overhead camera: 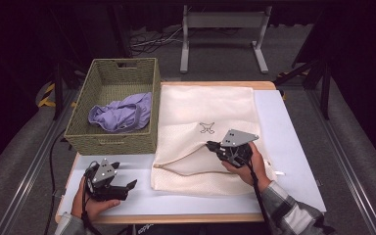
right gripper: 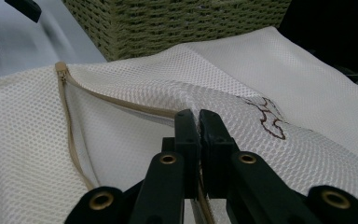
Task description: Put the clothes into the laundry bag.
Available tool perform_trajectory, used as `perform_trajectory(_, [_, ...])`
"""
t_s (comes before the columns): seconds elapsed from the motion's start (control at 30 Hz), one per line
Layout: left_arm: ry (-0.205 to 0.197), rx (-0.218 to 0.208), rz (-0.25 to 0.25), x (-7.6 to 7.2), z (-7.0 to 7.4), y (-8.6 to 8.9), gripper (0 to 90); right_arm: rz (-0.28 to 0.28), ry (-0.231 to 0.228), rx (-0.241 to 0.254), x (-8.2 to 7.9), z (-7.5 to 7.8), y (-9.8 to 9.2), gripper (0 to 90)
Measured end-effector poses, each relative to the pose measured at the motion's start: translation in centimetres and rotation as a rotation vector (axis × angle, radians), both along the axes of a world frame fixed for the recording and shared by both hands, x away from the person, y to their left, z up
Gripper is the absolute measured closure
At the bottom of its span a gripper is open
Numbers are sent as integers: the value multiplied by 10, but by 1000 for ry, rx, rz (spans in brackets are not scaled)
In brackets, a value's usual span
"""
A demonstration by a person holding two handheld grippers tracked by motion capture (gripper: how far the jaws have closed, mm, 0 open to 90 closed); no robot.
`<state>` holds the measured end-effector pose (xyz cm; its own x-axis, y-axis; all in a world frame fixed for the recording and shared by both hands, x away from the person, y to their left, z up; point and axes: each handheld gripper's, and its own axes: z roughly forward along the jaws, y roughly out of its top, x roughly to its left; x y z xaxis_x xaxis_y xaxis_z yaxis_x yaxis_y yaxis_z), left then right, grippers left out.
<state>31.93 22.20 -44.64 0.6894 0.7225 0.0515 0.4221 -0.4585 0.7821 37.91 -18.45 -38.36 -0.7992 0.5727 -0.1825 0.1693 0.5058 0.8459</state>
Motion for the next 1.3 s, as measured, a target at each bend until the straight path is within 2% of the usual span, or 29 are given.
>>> perform_trajectory(0.4, [-12,8,-21,0,3,-3,122,-11,-13,-5,1,6,3,869])
perform_trajectory(0.53, [-16,-16,-20,1,4,-2,116,-19,-25,-9,0,9,3,870])
perform_trajectory(0.77, [-16,-29,-14,2,6,-1,111,-25,-39,5,2,15,6,868])
perform_trajectory(0.93, [-30,-14,-17,3,9,-1,110,-20,-40,15,3,17,9,869])
perform_trajectory(1.0, [-38,-14,-12,3,10,-1,111,-20,-42,15,3,18,9,869])
perform_trajectory(1.1, [-86,-13,14,2,17,2,123,-18,-43,13,3,18,10,869])
perform_trajectory(1.3, [-119,-40,24,5,36,10,108,-15,-38,19,5,18,7,869])
